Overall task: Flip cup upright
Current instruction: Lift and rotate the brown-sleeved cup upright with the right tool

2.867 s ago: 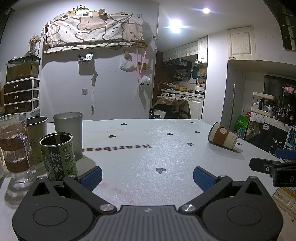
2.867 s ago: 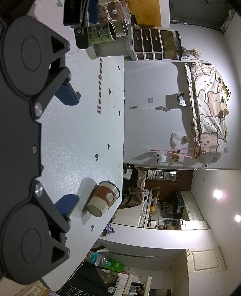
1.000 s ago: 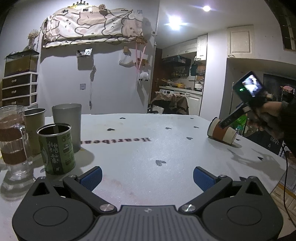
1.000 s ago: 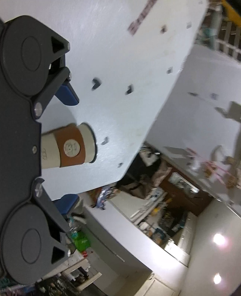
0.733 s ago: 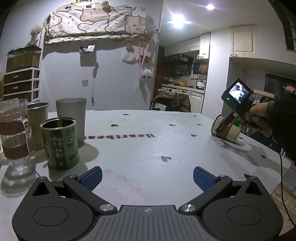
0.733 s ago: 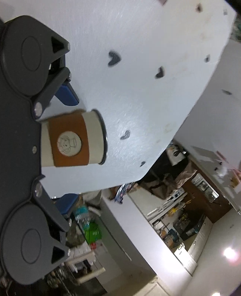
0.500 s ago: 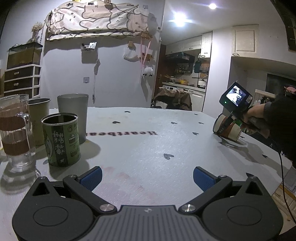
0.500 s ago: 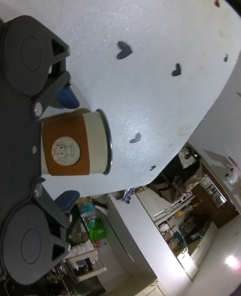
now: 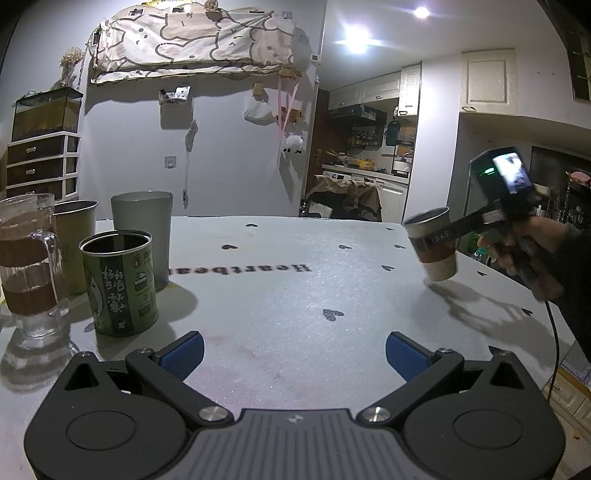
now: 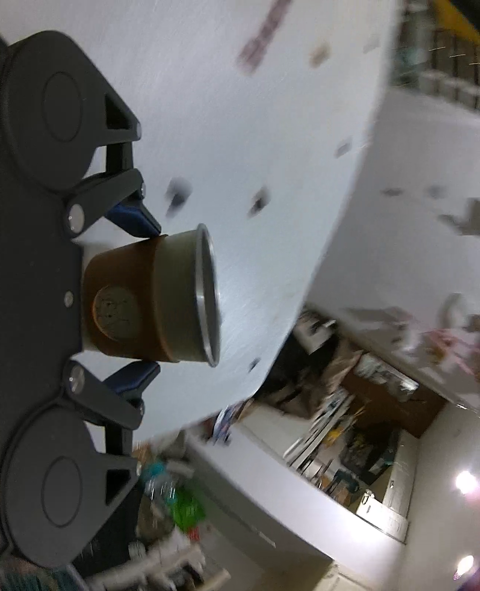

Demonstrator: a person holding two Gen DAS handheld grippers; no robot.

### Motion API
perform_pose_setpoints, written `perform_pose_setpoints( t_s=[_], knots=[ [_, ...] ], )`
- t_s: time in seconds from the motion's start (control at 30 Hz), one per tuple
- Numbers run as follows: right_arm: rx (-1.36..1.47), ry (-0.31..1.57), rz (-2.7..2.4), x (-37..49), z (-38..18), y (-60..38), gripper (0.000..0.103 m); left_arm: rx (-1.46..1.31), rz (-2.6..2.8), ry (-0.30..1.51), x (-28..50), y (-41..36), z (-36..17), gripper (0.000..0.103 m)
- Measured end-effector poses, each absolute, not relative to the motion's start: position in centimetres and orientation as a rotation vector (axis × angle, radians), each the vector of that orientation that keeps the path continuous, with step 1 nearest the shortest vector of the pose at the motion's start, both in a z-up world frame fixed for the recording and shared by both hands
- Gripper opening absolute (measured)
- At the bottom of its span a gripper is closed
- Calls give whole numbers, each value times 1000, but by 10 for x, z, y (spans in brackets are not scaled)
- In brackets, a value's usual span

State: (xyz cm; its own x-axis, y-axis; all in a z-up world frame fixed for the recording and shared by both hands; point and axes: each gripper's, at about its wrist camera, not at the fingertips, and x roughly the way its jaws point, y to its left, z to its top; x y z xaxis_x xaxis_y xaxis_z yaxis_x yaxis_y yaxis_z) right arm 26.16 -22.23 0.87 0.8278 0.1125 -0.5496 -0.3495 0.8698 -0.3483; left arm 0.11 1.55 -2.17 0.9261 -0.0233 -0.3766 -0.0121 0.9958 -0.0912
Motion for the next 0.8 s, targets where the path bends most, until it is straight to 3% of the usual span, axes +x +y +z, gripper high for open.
perform_pose_setpoints(
  t_s=[0.23,0.4,0.8],
  knots=[
    [-251,416,491,164,14,-208,73,-106,9,365,-3,19,-18,103],
    [-137,426,625,122,8,-197,73,-120,27,362,-7,26,-17,103],
    [246,967,879,118,4,-197,73,-179,55,329,-22,46,-14,103]
  ],
)
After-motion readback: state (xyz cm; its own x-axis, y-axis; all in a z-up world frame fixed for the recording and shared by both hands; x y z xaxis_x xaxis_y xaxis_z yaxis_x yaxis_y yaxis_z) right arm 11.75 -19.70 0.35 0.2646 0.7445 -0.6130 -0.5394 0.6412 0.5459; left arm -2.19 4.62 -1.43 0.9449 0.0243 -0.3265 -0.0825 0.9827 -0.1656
